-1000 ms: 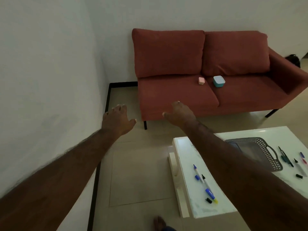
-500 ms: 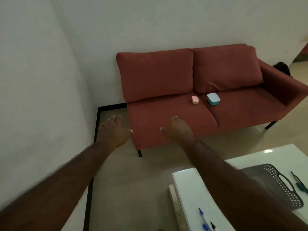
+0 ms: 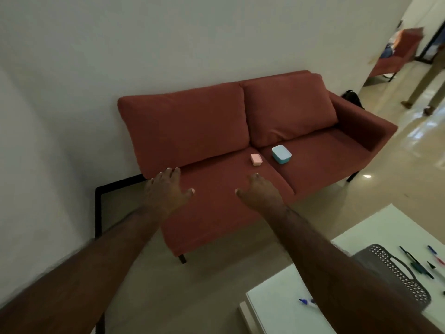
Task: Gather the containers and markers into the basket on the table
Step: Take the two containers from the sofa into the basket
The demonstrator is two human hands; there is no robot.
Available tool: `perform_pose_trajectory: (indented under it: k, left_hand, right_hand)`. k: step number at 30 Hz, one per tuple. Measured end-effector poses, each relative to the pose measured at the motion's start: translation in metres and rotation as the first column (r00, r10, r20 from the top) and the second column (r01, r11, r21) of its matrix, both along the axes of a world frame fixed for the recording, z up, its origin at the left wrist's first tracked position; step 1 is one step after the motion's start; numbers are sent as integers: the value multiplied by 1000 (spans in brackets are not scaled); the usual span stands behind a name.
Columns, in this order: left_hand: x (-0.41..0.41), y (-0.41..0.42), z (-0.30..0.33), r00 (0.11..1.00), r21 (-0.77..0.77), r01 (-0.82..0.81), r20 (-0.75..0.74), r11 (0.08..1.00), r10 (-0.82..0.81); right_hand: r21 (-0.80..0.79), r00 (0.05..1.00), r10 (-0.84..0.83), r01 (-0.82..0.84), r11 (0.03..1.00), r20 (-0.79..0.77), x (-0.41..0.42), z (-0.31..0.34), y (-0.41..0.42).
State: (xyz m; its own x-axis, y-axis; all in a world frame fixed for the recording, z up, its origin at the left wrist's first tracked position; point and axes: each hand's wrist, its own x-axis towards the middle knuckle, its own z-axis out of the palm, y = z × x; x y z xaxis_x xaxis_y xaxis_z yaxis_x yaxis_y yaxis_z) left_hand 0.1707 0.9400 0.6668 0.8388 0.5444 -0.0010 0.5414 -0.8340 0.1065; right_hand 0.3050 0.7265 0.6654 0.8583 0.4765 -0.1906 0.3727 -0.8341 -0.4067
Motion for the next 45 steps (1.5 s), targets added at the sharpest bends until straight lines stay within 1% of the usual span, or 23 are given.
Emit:
perform_pose_trajectory:
  k: [6,11,16,23,26,33,36,40,45]
  left_hand:
    - [53,48,-3,985,-11,170,-15,985,-170]
    - [100,65,-10,963,-28,267,-33,963,-268]
    - [158,72,-21,943,-59,331,-21,942,-333]
    - [251,89,-32,936,-73,346,-38,935,-350]
    - [282,94,-36,941,-81,331,-40,940,-335]
    - [349,113,-47,930,-99,349,-82,932,-357]
    - [383,117,-52,916,-111,384,-78,917,-393]
    - [420,120,-55,900,-118,424,-54,898,-432]
    - [459,117,-66,877,-131,465,-69,876,-476]
  right_hand:
    - [-13,988,-156,156,988,-7,22,-3,28]
    - [-35,967,-253,253,967,16,43,-5,35]
    - [-68,953,-301,303,951,37,87,-15,45]
    - [-47,946,-322,323,945,28,170,-26,65]
    - [-62,944,-329,329,942,13,206,-33,72]
    - [-48,933,-357,356,933,-34,266,-47,92]
    - [-61,927,-375,374,926,-13,290,-53,98]
    - [-87,915,-402,399,913,-32,318,-60,107]
    - [-78,903,-429,425,902,-41,351,-78,112]
